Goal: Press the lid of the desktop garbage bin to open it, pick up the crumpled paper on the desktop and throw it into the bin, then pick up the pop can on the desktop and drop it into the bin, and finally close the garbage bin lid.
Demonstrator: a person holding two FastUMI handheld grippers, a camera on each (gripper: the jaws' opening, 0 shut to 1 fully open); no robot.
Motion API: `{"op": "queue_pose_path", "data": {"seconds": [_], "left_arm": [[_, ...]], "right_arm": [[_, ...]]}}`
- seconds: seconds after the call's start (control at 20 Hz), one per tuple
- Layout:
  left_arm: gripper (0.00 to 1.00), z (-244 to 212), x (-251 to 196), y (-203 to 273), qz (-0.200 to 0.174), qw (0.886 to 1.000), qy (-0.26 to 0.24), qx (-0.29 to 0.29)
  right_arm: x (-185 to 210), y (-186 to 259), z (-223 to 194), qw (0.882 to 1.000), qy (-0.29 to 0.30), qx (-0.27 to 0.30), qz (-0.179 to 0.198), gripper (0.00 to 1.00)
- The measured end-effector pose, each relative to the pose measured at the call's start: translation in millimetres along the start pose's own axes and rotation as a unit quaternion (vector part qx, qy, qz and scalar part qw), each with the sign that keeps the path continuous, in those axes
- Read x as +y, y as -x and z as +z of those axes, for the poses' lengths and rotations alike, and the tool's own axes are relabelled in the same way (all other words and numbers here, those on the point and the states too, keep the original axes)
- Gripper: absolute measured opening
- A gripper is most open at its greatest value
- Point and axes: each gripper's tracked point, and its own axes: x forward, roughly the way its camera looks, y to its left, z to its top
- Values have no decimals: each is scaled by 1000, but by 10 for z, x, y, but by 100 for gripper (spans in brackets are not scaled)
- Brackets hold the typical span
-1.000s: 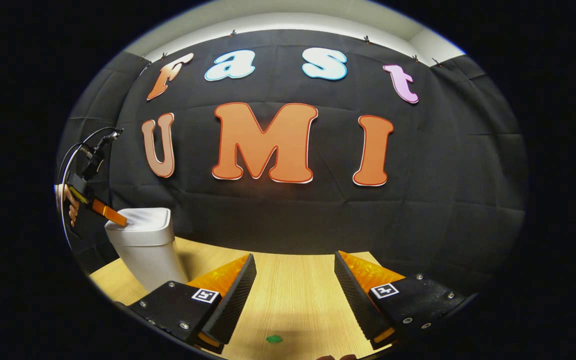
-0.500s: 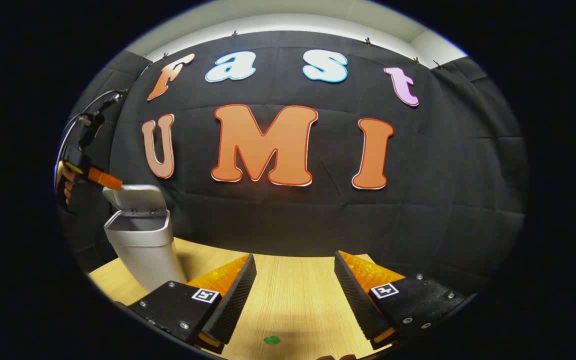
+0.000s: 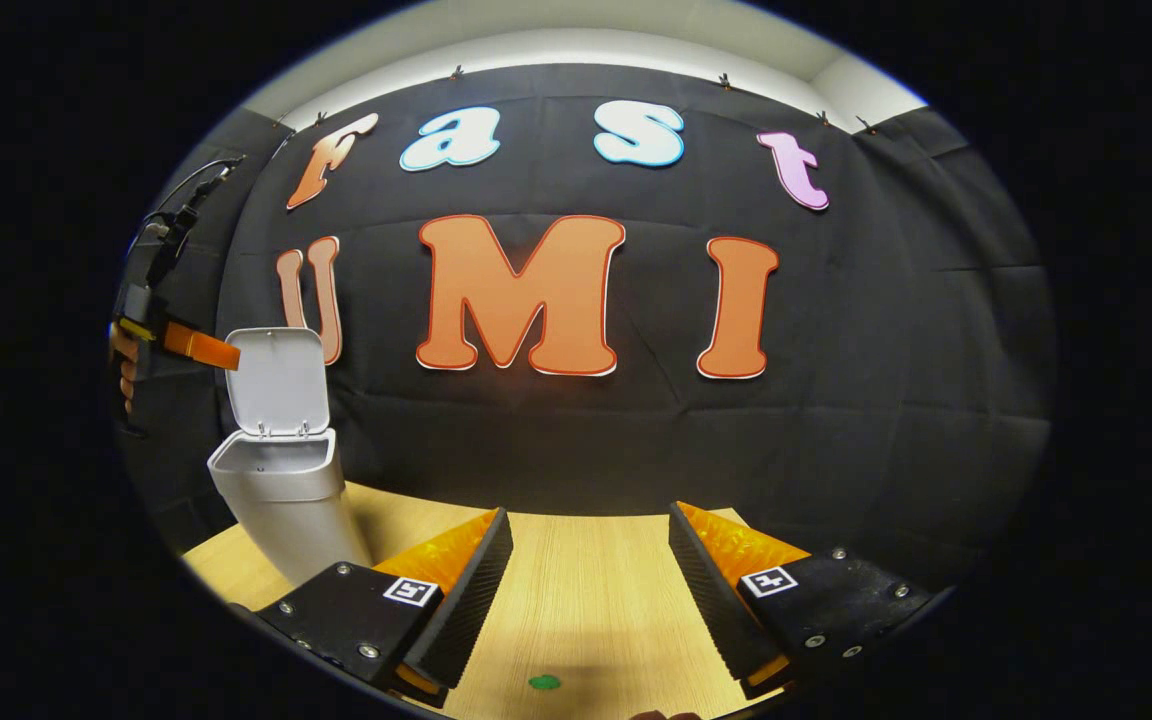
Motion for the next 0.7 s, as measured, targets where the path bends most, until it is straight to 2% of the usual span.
{"op": "queue_pose_path", "data": {"seconds": [0.25, 0.4, 0.55, 0.7], "left_arm": [[0, -164, -97, 116, 11, 999, 42, -16], [0, -327, -46, 147, 30, 999, 38, -13], [1, -414, -92, 179, 28, 998, 50, -20], [6, -438, -130, 217, 31, 998, 44, -34]], "right_arm": [[-18, 26, 10, 1000, 0, -2, 1, 94], [-30, 42, 11, 1000, 4, 2, 1, 94], [23, 74, -34, 1000, 3, 11, 13, 94], [-21, 115, -64, 1000, 3, 17, 10, 94]]}}
